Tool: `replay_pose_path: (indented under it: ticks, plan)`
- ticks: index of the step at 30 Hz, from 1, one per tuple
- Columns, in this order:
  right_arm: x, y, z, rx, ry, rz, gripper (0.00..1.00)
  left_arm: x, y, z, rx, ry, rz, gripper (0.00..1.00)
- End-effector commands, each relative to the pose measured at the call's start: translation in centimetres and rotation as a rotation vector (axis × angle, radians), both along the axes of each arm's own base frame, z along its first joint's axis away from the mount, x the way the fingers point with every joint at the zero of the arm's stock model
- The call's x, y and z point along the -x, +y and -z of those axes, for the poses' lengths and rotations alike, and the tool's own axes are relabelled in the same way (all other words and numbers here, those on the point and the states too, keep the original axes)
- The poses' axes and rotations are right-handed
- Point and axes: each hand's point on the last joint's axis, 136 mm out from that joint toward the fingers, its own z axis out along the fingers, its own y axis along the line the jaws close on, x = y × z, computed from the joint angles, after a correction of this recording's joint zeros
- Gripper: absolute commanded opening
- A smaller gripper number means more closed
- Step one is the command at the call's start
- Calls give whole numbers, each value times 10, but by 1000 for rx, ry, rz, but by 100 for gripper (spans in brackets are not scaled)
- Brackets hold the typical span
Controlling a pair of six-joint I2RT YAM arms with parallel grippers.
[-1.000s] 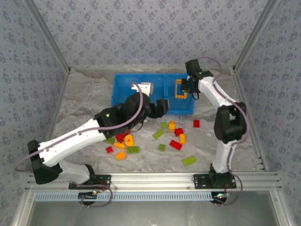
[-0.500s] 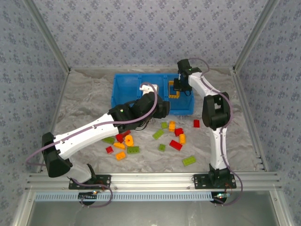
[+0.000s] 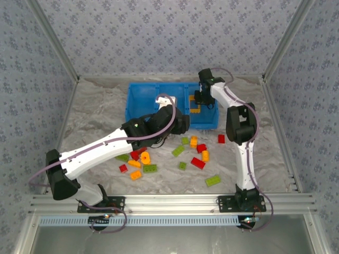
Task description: Sort the legos into containers by color
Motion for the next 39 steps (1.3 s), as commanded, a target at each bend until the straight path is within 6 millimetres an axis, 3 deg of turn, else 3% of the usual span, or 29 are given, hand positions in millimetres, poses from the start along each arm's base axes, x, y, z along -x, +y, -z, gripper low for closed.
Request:
replay_pose_path:
  ticks: [1, 3, 5, 7, 10, 12, 16, 17, 20, 23, 26, 29, 39]
  plan:
    - [-1, 1, -65, -28, -126, 7, 31, 9, 22, -7, 23, 22, -35, 82]
    - [3, -3, -95, -24, -183, 16, 33, 12, 32, -8, 18, 26, -51, 82]
    - [9, -7, -121, -15, -241, 29, 34, 16, 49, 1, -34, 64, -65, 82]
    - [24, -11, -160, -11, -324, 40, 33, 15, 70, 15, -81, 135, -97, 82]
    - [60, -9, -202, -21, -438, 40, 31, 13, 102, 54, -80, 312, -169, 79]
    - [93, 6, -218, -54, -509, -8, 31, 13, 115, 79, -39, 394, -220, 75]
    - [178, 59, -212, -165, -570, -231, 31, 9, 132, 126, 14, 493, -323, 69]
    - [204, 73, -196, -198, -557, -301, 31, 6, 136, 137, 12, 515, -344, 67]
    - [272, 111, -175, -272, -554, -486, 33, -5, 144, 158, -14, 559, -386, 63]
    - [325, 134, -155, -313, -544, -614, 36, -16, 147, 172, -35, 584, -409, 61]
    - [354, 146, -143, -364, -549, -674, 39, -24, 146, 183, -56, 599, -422, 56]
    - [370, 155, -142, -405, -568, -717, 43, -24, 148, 196, -70, 627, -450, 51]
    - [371, 155, -144, -366, -573, -714, 44, -26, 146, 226, -69, 655, -485, 40]
